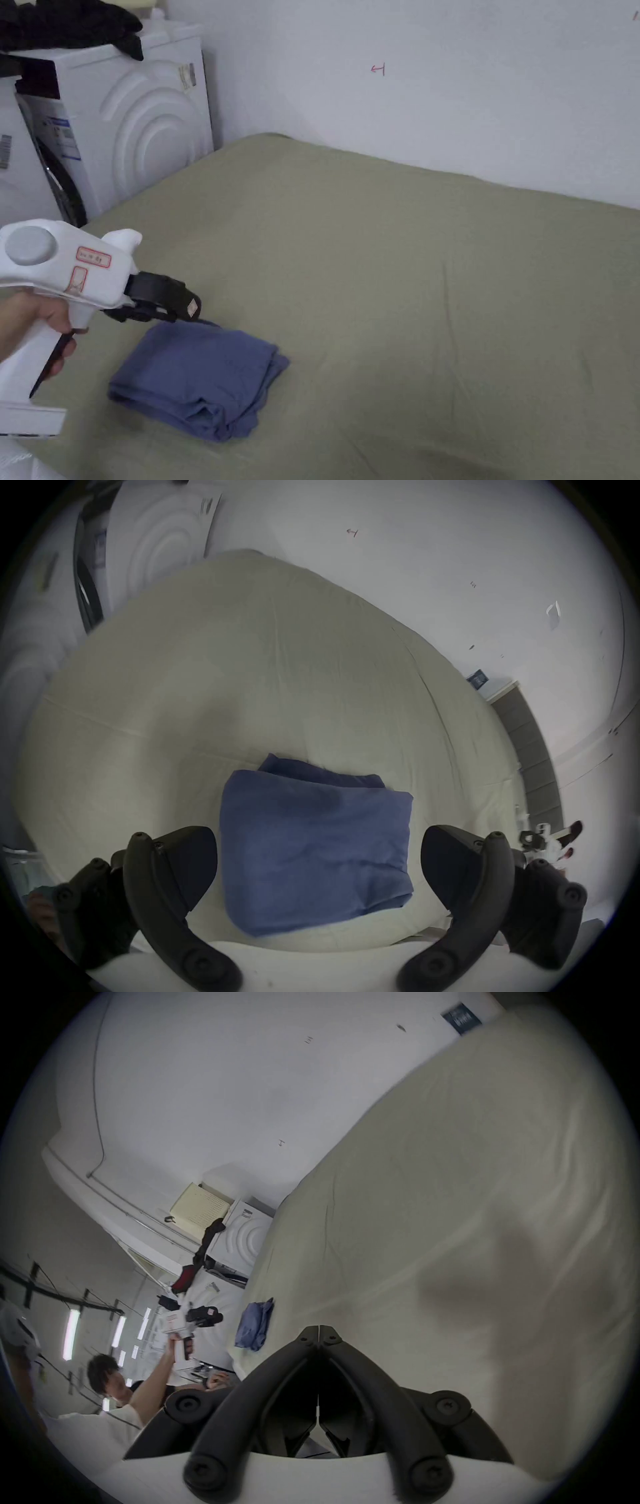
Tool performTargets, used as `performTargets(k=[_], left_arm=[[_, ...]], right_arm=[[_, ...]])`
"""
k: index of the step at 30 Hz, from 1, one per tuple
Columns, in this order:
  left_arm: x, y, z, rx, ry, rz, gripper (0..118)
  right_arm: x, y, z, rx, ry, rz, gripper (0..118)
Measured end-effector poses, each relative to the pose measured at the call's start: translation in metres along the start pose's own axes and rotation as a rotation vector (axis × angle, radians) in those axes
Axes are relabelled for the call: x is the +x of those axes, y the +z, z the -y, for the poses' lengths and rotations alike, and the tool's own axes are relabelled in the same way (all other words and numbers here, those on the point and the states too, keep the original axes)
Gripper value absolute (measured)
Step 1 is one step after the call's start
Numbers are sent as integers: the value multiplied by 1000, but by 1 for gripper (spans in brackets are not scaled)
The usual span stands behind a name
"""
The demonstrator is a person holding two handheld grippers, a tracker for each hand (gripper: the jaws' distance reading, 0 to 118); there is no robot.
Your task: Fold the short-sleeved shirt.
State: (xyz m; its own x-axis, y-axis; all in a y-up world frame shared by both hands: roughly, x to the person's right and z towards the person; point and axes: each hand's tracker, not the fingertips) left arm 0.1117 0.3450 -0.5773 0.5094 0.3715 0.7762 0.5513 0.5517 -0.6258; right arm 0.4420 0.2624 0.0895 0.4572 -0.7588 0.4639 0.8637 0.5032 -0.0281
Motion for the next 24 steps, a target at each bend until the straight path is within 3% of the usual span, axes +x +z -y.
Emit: performTargets(k=[1, 2, 3, 5, 11, 14, 16, 19, 24], left_arm=[[21, -1, 6, 10, 6, 49, 35], [47, -1, 14, 45, -37, 9, 0], [80, 3, 21, 77, -140, -33, 0], [143, 4, 35, 130, -163, -5, 0], [299, 10, 72, 435, -252, 89, 0], [357, 11, 93, 594, -357, -7, 0], [387, 15, 105, 636, -389, -42, 0], [399, 16, 107, 648, -385, -46, 0], [404, 29, 112, 713, -404, -84, 0]], right_arm=[[-8, 6, -1, 8, 24, 12, 1], [-17, 11, -4, 25, 64, 45, 1], [-29, 15, -8, 50, 129, 98, 1], [-55, 27, -14, 103, 260, 176, 1], [-124, 54, -20, 357, 540, 466, 1], [-143, 62, -20, 453, 653, 605, 1], [-154, 69, -17, 508, 735, 637, 1], [-163, 80, -15, 571, 767, 673, 1], [-166, 94, -16, 604, 747, 640, 1]])
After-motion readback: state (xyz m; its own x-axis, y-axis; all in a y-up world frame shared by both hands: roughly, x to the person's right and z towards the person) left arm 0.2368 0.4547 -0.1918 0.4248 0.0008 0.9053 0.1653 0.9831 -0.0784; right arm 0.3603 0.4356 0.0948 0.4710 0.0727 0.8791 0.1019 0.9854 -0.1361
